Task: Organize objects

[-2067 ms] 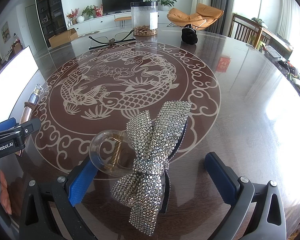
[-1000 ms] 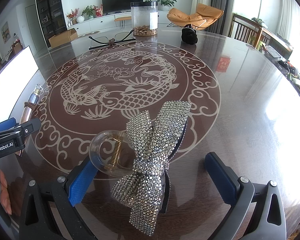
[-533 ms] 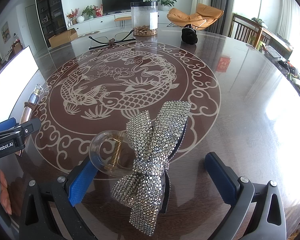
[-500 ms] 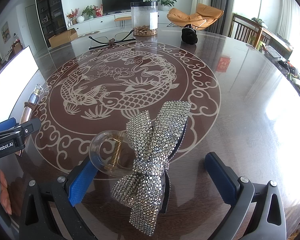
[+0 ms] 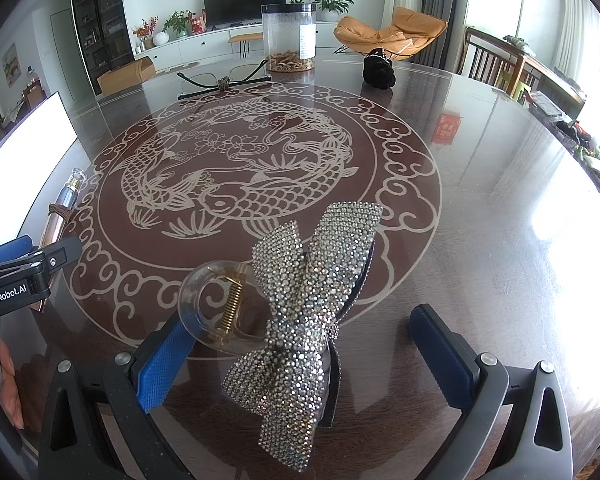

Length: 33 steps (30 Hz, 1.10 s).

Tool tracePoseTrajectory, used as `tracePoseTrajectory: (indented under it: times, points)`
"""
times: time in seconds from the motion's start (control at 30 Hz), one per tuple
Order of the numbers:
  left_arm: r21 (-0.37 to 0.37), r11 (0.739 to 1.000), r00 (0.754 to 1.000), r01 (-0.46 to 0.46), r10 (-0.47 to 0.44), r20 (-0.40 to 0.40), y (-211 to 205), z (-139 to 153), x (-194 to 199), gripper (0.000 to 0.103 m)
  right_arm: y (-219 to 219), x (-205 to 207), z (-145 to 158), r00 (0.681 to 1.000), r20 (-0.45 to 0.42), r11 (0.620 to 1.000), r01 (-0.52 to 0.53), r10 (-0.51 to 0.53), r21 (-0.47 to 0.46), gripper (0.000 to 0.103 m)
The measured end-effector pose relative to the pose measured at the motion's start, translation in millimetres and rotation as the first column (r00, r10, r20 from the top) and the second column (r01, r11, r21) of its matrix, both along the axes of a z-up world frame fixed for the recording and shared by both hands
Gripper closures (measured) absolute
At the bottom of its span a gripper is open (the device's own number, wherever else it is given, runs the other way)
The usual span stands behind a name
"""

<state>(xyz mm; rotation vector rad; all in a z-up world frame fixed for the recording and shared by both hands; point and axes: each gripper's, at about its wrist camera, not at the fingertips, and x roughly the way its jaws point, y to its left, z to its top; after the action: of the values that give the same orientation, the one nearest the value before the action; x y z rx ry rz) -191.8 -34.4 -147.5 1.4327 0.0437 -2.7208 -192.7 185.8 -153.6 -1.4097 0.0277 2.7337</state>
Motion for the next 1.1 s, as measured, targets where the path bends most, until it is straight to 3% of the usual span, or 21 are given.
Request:
tracePoseTrajectory:
  times: [0.9, 1.0, 1.1]
  points:
    - [0.006, 1.000, 1.000, 0.005, -0.005, 0.004, -1.1, 0.0, -0.8, 0.000, 0.3, -0.4, -0.1, 1.000, 0.000, 1.000, 0.000, 0.000, 0.000, 0.000]
    - [0.013, 0.998, 0.996, 0.058, -0.059, 0.071, -5.3, 2.3, -1.7, 0.000, -0.2, 0.2, 0.2, 1.000, 0.000, 1.000, 0.000, 0.000, 0.000, 0.000]
    - [0.014, 0.999, 0.995, 0.039, -0.040, 0.090, -9.4, 3.7, -1.2, 0.000, -0.3, 0.3, 0.3, 1.000, 0.000, 1.000, 0.000, 0.000, 0.000, 0.000]
